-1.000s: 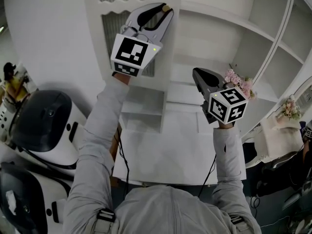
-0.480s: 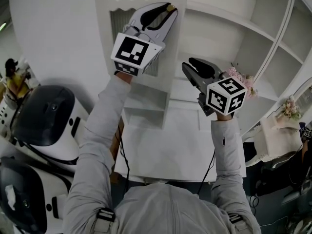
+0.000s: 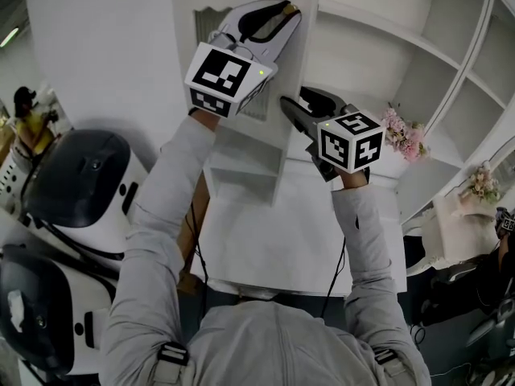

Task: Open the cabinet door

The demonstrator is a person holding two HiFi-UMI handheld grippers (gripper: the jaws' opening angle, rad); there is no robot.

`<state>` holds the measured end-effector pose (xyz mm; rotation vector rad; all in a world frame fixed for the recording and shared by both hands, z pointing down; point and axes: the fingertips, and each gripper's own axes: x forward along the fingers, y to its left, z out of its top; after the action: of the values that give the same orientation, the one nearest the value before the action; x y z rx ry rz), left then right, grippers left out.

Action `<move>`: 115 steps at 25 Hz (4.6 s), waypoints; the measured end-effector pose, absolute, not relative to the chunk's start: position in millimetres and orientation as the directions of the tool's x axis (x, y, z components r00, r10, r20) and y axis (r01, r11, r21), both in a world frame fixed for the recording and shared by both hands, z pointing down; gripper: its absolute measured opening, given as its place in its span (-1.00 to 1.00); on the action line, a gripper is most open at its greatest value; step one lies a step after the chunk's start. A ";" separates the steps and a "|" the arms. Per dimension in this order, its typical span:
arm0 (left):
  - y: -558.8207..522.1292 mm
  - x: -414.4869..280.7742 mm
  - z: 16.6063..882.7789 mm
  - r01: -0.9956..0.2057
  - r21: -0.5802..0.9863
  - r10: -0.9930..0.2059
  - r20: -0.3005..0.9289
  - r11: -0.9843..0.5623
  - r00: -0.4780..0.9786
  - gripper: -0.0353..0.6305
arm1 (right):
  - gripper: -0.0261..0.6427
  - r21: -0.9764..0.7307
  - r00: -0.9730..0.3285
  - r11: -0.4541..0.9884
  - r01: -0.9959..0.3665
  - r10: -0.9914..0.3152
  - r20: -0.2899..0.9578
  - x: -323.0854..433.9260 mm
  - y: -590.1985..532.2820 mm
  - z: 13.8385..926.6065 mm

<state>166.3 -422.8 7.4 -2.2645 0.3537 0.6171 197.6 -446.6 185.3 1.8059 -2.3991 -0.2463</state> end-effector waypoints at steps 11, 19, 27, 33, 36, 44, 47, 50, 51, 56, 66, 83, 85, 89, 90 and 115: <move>-421.4 162.9 4.6 -0.487 -0.555 -0.162 -0.532 -0.675 0.831 -0.62 | -0.61 0.178 -0.366 0.365 -0.914 -0.930 0.026 189.1 -449.0 182.1; -417.6 153.2 6.5 -0.497 -0.540 -0.191 -0.523 -0.679 0.830 -0.62 | -0.62 0.164 -0.355 0.354 -0.921 -0.935 0.023 179.0 -441.7 184.2; -399.1 112.9 6.9 -0.437 -0.559 -0.119 -0.514 -0.705 0.849 -0.62 | -0.65 0.176 -0.307 0.304 -0.936 -0.952 0.012 139.4 -420.1 184.5; -390.4 80.7 7.6 -0.366 -0.573 -0.049 -0.493 -0.734 0.869 -0.61 | -0.66 0.164 -0.219 0.215 -0.963 -0.976 -0.003 107.9 -410.3 184.4; -385.2 62.4 6.8 -0.350 -0.568 -0.027 -0.499 -0.745 0.866 -0.61 | -0.66 0.168 -0.172 0.168 -0.971 -0.985 -0.006 89.8 -404.0 184.3; -383.3 -11.5 8.8 -0.342 -0.588 -0.005 -0.498 -0.733 0.867 -0.58 | -0.62 0.132 -0.172 0.166 -0.977 -0.985 -0.033 13.1 -396.9 186.2; -389.2 -36.8 8.8 -0.328 -0.600 0.002 -0.481 -0.730 0.876 -0.56 | -0.59 0.119 -0.182 0.176 -0.977 -0.982 -0.044 -15.2 -400.1 186.6; -400.6 -63.6 8.4 -0.330 -0.588 -0.001 -0.488 -0.739 0.873 -0.54 | -0.56 0.157 -0.192 0.188 -0.969 -0.981 -0.012 -45.5 -407.2 187.7; -405.0 -72.4 8.3 -0.335 -0.586 -0.007 -0.490 -0.738 0.872 -0.54 | -0.56 0.171 -0.195 0.192 -0.966 -0.981 0.000 -55.0 -410.4 187.9; -424.5 -108.6 8.3 -0.352 -0.566 -0.029 -0.500 -0.746 0.866 -0.54 | -0.54 0.184 -0.203 0.200 -0.962 -0.979 0.007 -91.4 -426.9 188.6; -451.5 -140.7 9.4 -0.360 -0.517 -0.051 -0.518 -0.777 0.854 -0.57 | -0.51 0.188 -0.213 0.206 -0.960 -0.977 -0.014 -122.7 -450.0 188.0; -397.5 -136.9 71.2 -0.473 -0.497 -0.182 -0.525 -0.727 0.832 -0.85 | -0.68 0.260 -0.090 0.063 -0.964 -0.992 -0.092 -20.5 -371.9 185.7; -394.5 -125.7 91.2 -0.485 -0.498 -0.219 -0.499 -0.719 0.838 -0.85 | -0.71 0.262 -0.054 0.028 -0.965 -0.994 -0.091 6.6 -355.1 190.7; -399.6 -110.4 133.8 -0.542 -0.500 -0.319 -0.464 -0.676 0.826 -0.85 | -0.79 0.273 0.015 -0.034 -0.961 -0.997 -0.073 55.3 -323.6 210.4; -400.1 -109.6 142.3 -0.557 -0.491 -0.343 -0.462 -0.670 0.818 -0.85 | -0.81 0.285 0.030 -0.048 -0.957 -0.997 -0.067 66.0 -315.9 216.1; -346.5 -20.3 327.7 -0.320 -0.381 -0.292 -0.130 -0.867 0.947 -0.84 | -0.92 0.233 0.074 -0.052 -0.971 -0.994 0.085 126.6 -242.8 340.1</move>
<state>-20.3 -346.5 327.7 -2.6951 0.4422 0.0943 126.6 -242.8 340.1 2.1211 -1.9892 -0.1435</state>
